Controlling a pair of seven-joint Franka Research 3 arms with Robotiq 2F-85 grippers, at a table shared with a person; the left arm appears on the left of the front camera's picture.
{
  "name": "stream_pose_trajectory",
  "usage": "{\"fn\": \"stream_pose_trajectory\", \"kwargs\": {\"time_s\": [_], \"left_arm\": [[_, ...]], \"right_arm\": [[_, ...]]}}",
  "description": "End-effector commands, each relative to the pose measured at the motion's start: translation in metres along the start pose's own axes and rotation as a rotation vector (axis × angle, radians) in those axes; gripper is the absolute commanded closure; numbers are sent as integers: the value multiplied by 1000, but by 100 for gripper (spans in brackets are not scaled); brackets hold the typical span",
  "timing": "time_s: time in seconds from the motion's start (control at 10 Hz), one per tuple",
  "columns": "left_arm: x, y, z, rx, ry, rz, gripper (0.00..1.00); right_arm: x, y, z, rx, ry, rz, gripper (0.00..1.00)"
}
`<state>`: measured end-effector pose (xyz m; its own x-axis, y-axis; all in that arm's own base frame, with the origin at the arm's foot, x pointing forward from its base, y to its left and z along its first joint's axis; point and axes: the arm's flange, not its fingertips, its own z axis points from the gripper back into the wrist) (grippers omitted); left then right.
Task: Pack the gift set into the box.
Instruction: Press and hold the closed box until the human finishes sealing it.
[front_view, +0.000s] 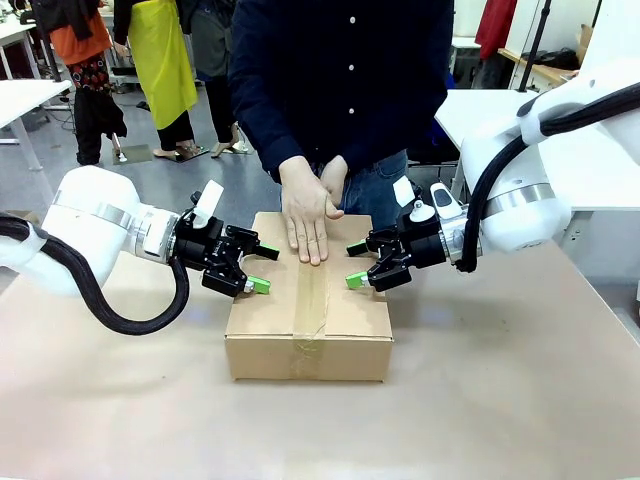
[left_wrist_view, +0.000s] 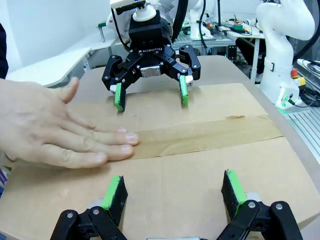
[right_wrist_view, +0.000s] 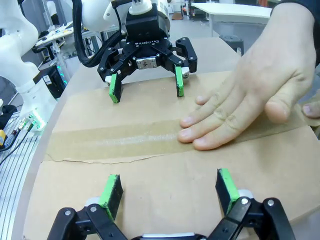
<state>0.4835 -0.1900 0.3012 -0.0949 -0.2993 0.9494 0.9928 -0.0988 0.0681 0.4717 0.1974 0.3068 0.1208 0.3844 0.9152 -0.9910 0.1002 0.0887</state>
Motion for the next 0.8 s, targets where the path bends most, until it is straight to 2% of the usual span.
{"fn": "stream_pose_trajectory", "kwargs": {"time_s": [0.0, 0.7], "left_arm": [[-1, -2, -1, -5, -2, -9, 0], [-1, -2, -1, -5, -2, -9, 0]], "right_arm": [[-2, 1, 0, -7, -2, 0, 0], [-2, 1, 0, -7, -2, 0, 0]]}}
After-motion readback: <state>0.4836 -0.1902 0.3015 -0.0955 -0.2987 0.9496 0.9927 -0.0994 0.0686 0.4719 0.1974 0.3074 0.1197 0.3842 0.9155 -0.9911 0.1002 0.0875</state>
